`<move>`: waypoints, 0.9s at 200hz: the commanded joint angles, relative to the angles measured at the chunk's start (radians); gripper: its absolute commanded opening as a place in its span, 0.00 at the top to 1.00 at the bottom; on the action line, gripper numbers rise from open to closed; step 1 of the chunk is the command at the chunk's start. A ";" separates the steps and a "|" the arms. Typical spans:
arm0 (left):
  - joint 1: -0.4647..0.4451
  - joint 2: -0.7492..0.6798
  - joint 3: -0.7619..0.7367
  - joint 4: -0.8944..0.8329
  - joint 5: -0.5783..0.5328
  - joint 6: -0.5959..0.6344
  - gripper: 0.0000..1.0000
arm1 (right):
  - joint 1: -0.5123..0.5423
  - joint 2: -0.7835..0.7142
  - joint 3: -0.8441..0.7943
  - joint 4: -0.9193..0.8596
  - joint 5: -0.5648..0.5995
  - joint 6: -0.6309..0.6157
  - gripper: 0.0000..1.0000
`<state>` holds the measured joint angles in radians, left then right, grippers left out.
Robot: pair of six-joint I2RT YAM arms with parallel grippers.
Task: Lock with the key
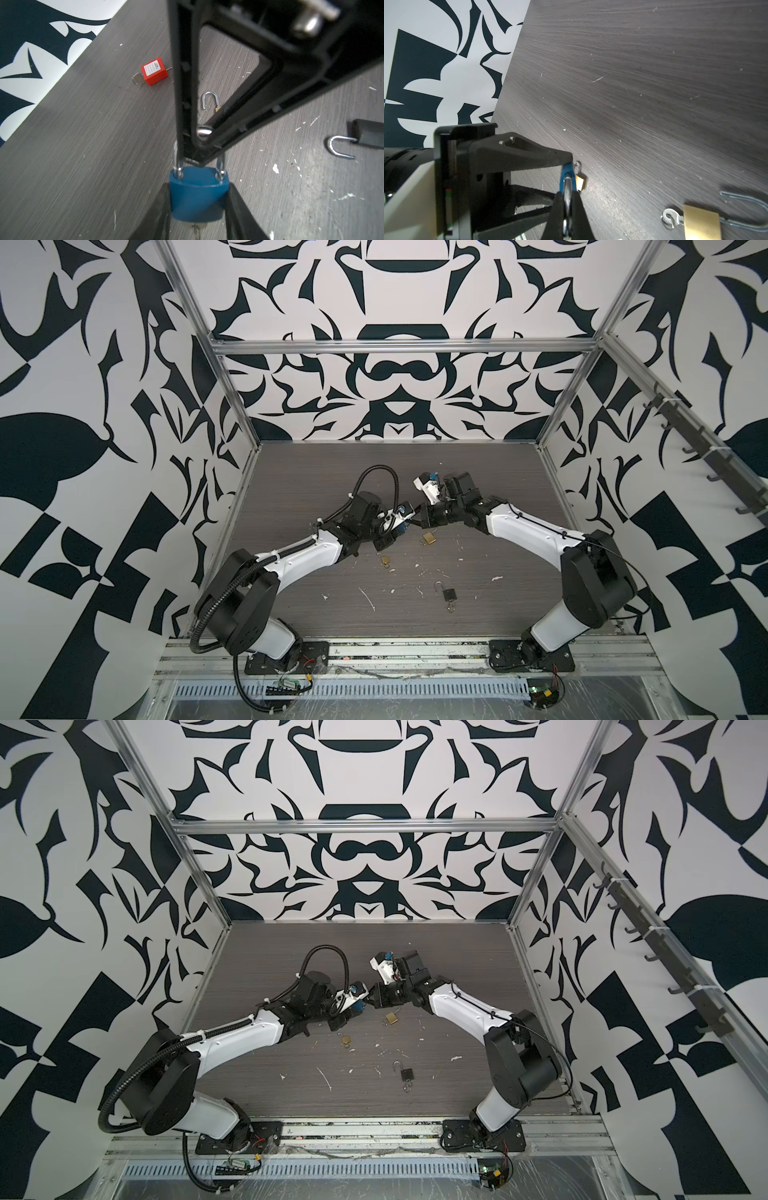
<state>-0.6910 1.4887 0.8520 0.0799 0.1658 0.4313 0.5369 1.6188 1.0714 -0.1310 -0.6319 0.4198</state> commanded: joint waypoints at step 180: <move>0.075 -0.016 0.223 0.709 0.095 -0.154 1.00 | 0.188 0.164 -0.134 -0.024 -0.054 0.059 1.00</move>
<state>-0.6212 1.5246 0.8524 0.1135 0.1665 0.3397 0.5911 1.6878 1.0332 0.1162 -0.5236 0.4507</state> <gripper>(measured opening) 0.386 0.082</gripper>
